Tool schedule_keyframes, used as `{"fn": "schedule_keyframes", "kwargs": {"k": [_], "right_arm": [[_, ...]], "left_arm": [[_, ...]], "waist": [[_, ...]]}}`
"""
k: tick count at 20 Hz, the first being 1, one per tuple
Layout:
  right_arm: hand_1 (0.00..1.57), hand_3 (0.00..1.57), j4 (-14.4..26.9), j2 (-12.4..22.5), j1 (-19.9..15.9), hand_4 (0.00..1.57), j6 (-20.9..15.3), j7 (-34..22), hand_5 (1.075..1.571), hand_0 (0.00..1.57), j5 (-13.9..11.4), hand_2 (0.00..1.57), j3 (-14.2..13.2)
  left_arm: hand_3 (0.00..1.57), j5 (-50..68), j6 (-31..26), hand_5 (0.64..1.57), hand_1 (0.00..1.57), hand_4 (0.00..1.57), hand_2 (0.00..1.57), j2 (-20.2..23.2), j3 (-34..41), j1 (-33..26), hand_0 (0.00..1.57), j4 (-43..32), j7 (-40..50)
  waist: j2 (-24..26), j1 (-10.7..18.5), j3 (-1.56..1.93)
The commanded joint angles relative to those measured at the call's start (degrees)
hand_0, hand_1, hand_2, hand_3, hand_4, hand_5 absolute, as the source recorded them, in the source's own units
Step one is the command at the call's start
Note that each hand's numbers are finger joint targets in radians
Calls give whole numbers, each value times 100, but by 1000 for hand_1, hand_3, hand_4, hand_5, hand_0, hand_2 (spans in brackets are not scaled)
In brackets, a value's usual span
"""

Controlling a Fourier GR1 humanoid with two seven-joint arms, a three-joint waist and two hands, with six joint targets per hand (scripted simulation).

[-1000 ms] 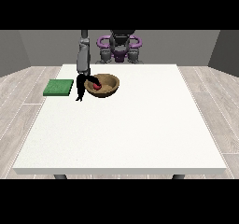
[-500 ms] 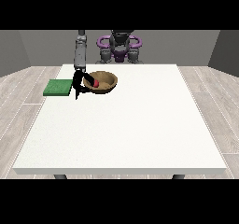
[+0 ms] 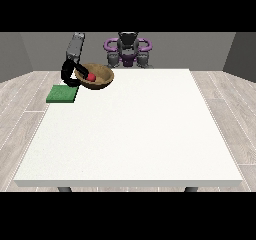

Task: Pick the cup and pour the ball into the bowl, then pick the bowl and place it on the pad

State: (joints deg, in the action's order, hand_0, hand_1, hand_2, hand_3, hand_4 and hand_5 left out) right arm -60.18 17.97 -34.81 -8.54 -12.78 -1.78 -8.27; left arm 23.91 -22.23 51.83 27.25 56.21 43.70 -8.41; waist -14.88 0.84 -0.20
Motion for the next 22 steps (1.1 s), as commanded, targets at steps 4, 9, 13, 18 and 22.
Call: {"fn": "schedule_keyframes", "kwargs": {"k": [4, 9, 13, 18, 22], "right_arm": [[1571, 1571, 368, 797, 336, 1299, 695, 449, 1520, 1571, 59, 1571, -287], [1571, 1571, 816, 1106, -337, 1305, 937, 626, 1528, 1571, 81, 1571, -448], [1571, 1571, 1185, 1092, -281, 1305, 894, 908, 1533, 1571, 77, 1571, -574], [1571, 1174, 1869, 1461, -171, 1287, 1374, 1713, 1534, 1571, 411, 1571, -1053], [1571, 935, 2255, 1718, -453, 1295, 1647, 1867, 1543, 1571, 548, 1571, -1244]], "left_arm": [[0, 38, -231, 1539, 0, 0, 0, 184, 175, -477, 0, -42, -399], [0, 87, 103, 1537, 0, 0, 0, 290, 129, 34, 0, 65, -126], [0, -42, 327, 1531, 0, 0, 0, 42, -47, -187, 0, 359, -206], [0, 95, 370, 1534, 0, 0, 0, 261, 43, -89, 0, 696, -26], [0, 172, 315, 1533, 0, 145, 0, 272, 3, -131, 0, 847, 103]], "waist": [[-168, -151, 21], [-561, -256, 25], [-371, -181, 25], [-647, -160, 31], [-828, -16, 32]]}}
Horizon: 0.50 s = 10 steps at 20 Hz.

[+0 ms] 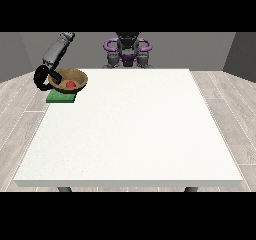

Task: Pick the cup and pour the ball into the bowl, then pick the bowl and place it on the pad

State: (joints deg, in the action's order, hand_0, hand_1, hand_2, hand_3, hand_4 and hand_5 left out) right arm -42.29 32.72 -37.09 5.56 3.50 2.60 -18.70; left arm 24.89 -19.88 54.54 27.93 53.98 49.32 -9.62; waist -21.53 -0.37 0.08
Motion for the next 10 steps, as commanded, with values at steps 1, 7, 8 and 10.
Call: {"fn": "schedule_keyframes", "kwargs": {"k": [1, 7, 8, 10], "right_arm": [[1571, 866, 369, 99, -290, 1291, 115, 85, 1541, 1571, 43, 1571, -86], [1571, 206, 1076, 473, -174, 1289, 181, 1129, 1554, 1571, -89, 1571, -294], [1571, 208, 1066, 691, -330, 1284, 322, 1136, 1554, 1571, -61, 1571, -338], [1571, 577, 1347, 718, -333, 1246, 294, 1062, 1559, 1571, -105, 1571, -344]], "left_arm": [[0, -30, 178, 1535, 0, 149, 0, -1, -87, 121, 0, 212, 61], [0, 256, 391, 1533, 0, 66, 0, 21, 16, 139, 0, 898, 433], [0, 358, 216, 1538, 0, 0, 0, 281, 123, 327, 0, 769, 466], [0, 407, 410, 1528, 0, 0, 0, -16, 8, 128, 0, 1130, 634]], "waist": [[-169, -1, -1], [-526, 135, 6], [-699, 73, 5], [-447, 191, 4]]}}
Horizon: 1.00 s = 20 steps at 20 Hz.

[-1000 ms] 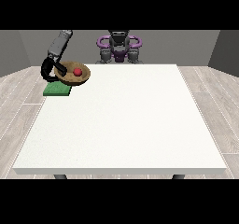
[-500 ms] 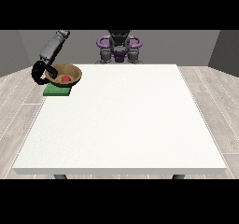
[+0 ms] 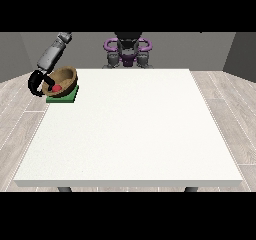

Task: Pick the cup and pour the ball into the bowl, then pick the bowl and place it on the pad

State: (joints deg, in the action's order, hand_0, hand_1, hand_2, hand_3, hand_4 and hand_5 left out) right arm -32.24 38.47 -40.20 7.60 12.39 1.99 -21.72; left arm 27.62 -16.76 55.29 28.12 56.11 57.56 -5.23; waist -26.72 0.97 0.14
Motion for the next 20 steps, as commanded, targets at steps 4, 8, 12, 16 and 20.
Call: {"fn": "schedule_keyframes", "kwargs": {"k": [4, 8, 12, 16, 20], "right_arm": [[1571, 705, 347, 575, -159, 1256, 507, -218, 1559, 1571, 63, 1571, -109], [1571, 1032, 15, 381, -458, 1229, 192, -822, 1569, 1571, -119, 1571, 170], [1571, 1290, -79, 83, -497, 1229, 26, -733, 1571, 1571, -355, 1571, 439], [1571, 1282, 432, -53, -139, 1157, 314, -294, 1570, 1571, 80, 1571, -1], [1571, 1256, 530, -222, -165, 1063, 128, -345, 1569, 1571, 7, 1571, 64]], "left_arm": [[0, 117, -104, 1529, 0, 0, 0, -63, 22, -316, 0, 27, 34], [0, 19, -231, 1532, 0, 0, 0, -142, -100, -264, 0, -433, -151], [0, -137, -91, 1530, 0, 0, 0, -130, -182, -259, 0, -425, -247], [0, 74, -184, 1523, 0, 0, 0, -147, -69, -452, 0, -146, -157], [0, 63, 59, 1528, 0, 0, 0, -60, -18, -358, 0, -171, -57]], "waist": [[305, 31, -11], [626, 0, -22], [532, -50, -15], [431, -8, -7], [484, -45, -8]]}}
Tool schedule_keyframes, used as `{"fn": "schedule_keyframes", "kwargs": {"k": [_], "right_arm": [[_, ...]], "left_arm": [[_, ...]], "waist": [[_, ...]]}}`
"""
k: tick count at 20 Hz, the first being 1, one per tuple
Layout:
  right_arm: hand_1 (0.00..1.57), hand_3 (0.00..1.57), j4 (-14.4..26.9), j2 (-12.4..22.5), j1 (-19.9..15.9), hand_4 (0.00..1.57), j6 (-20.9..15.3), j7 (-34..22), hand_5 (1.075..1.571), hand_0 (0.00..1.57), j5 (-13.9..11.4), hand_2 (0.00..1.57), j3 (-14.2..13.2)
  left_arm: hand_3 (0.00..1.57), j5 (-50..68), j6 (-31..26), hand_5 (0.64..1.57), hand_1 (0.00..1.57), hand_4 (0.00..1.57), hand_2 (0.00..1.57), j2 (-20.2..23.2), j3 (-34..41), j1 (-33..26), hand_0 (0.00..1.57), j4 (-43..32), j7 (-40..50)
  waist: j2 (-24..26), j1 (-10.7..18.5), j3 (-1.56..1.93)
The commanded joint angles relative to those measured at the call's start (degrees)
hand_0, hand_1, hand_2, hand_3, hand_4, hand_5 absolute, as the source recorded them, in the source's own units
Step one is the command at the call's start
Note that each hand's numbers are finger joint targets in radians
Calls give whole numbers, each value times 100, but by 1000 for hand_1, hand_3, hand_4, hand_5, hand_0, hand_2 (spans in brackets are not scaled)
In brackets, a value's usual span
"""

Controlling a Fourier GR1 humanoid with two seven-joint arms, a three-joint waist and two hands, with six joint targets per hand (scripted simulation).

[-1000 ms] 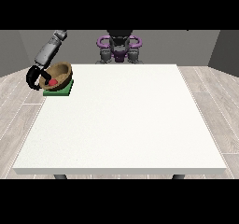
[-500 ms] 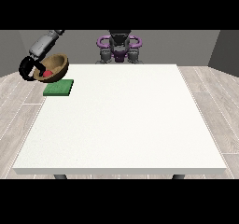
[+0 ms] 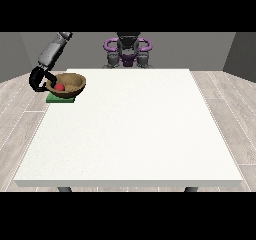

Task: Pick the cup and pour the ball into the bowl, then pick the bowl and place it on the pad

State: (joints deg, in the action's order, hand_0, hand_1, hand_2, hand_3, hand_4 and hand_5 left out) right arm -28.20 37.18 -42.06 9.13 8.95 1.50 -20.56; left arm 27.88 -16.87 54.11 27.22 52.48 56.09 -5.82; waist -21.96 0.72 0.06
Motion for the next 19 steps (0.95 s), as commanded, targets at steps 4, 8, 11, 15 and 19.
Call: {"fn": "schedule_keyframes", "kwargs": {"k": [4, 8, 11, 15, 19], "right_arm": [[1534, 1280, 468, 742, -41, 0, -437, -328, 1567, 1534, 259, 1521, -558], [740, 1053, 697, 659, 80, 0, -91, 37, 1538, 740, 354, 690, -613], [694, 1018, 818, 1062, -79, 0, 22, -166, 1535, 694, 533, 572, -837], [421, 586, 678, 1024, -264, 0, 67, -282, 1500, 421, 488, 466, -716], [134, 375, 558, 1142, -403, 0, 270, -603, 1467, 134, 624, 280, -758]], "left_arm": [[0, 129, -52, 1518, 0, 0, 0, 103, 84, -117, 0, 274, 74], [0, 312, 167, 1516, 0, 0, 0, 184, 249, -101, 0, 558, 260], [0, 400, -28, 1517, 0, 0, 0, 255, 363, -271, 0, 620, 123], [0, 397, -17, 1515, 0, 0, 0, 263, 253, -266, 0, 475, 277], [0, 316, -166, 1515, 0, 0, 0, 356, 287, -351, 0, 101, 72]], "waist": [[-140, 121, 1], [-284, 26, 6], [-450, 173, 5], [-235, 24, 0], [-5, -32, -4]]}}
